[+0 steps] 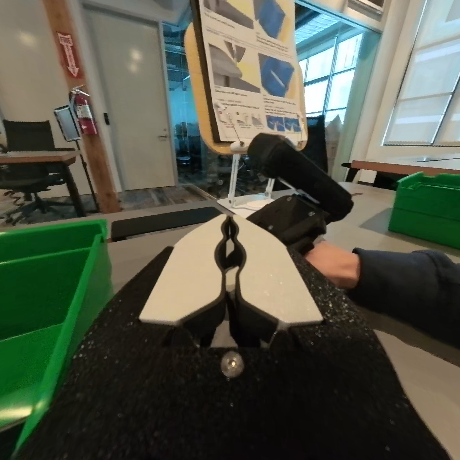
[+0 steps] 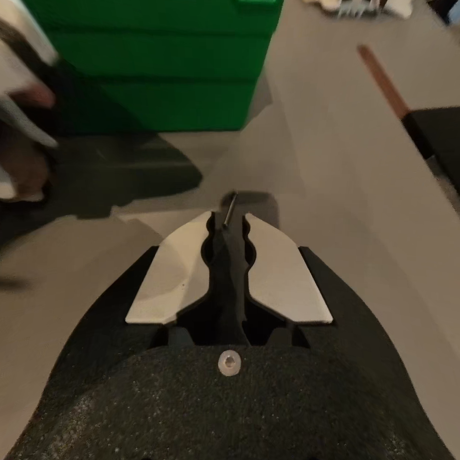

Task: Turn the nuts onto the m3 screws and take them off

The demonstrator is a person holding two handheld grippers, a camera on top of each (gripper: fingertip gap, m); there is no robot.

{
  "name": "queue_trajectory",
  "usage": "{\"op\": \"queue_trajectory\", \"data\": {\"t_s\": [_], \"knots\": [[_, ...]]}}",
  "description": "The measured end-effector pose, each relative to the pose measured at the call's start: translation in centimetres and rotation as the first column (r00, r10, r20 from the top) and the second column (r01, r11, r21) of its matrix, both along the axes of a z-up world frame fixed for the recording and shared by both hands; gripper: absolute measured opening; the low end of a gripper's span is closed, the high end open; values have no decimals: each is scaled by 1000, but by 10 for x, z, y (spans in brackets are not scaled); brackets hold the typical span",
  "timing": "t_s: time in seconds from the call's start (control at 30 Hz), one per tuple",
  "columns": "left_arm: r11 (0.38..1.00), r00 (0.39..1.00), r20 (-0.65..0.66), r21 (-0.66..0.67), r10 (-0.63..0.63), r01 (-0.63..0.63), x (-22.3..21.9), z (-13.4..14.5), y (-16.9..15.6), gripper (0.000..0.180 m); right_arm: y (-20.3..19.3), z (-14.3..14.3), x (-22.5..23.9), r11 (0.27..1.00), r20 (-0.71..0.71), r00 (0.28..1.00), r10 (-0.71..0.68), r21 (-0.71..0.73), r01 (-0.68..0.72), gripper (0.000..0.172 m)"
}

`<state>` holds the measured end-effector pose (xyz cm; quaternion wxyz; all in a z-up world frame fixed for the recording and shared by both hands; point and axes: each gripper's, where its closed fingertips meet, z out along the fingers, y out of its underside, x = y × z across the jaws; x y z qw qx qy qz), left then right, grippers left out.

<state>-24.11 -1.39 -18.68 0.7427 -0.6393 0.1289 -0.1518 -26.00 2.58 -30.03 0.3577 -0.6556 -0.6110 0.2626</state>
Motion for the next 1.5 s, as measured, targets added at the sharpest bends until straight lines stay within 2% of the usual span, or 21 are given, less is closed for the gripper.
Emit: {"op": "queue_trajectory", "data": {"t_s": [0.03,0.27,0.4,0.57,0.63,0.73,0.8,0.87,0.9,0.97,1.07,1.17,1.3,1.37,1.5], "knots": [[1000,1000,-2,6,10,-10,-2,1,0,0,1,-5,0,1000,33,999,-7,4,7,21],[999,1000,-13,24,23,-23,-5,3,-1,0,1,-10,-2,998,78,996,-43,47,39,4],[999,999,-16,29,31,-30,-7,4,-1,0,4,-9,-1,992,79,994,-70,109,61,2],[997,1000,-3,70,9,-9,-5,9,-4,0,19,25,14,969,-144,978,-149,177,174,2],[995,1000,2,97,2,-2,-5,12,-6,0,20,45,25,968,-287,944,-162,141,209,2],[994,1000,7,109,-17,16,-2,14,-7,0,17,76,45,977,-492,856,-160,42,207,2],[994,998,28,90,-59,56,4,11,-6,0,12,91,56,988,-602,787,-138,-31,149,2],[993,992,57,53,-108,105,11,6,-2,0,0,108,65,989,-714,689,-125,-143,31,2],[989,986,77,39,-145,142,17,5,0,10,-5,115,70,978,-760,634,-141,-207,-30,2],[972,962,138,26,-234,233,29,6,1,24,-14,123,79,940,-817,550,-175,-304,-152,1],[928,894,256,36,-368,372,46,9,1,34,-24,127,89,889,-842,496,-215,-378,-257,2],[872,809,358,35,-466,488,59,9,4,33,-38,127,93,855,-842,501,-199,-399,-331,2],[791,710,403,57,-577,610,74,11,-1,26,-51,127,95,800,-840,501,-208,-441,-407,1],[760,681,398,68,-615,646,79,12,-6,17,-55,127,95,780,-838,507,-202,-451,-435,2],[720,626,411,115,-662,685,78,17,-15,14,-64,124,91,753,-824,547,-147,-452,-478,1]]}}
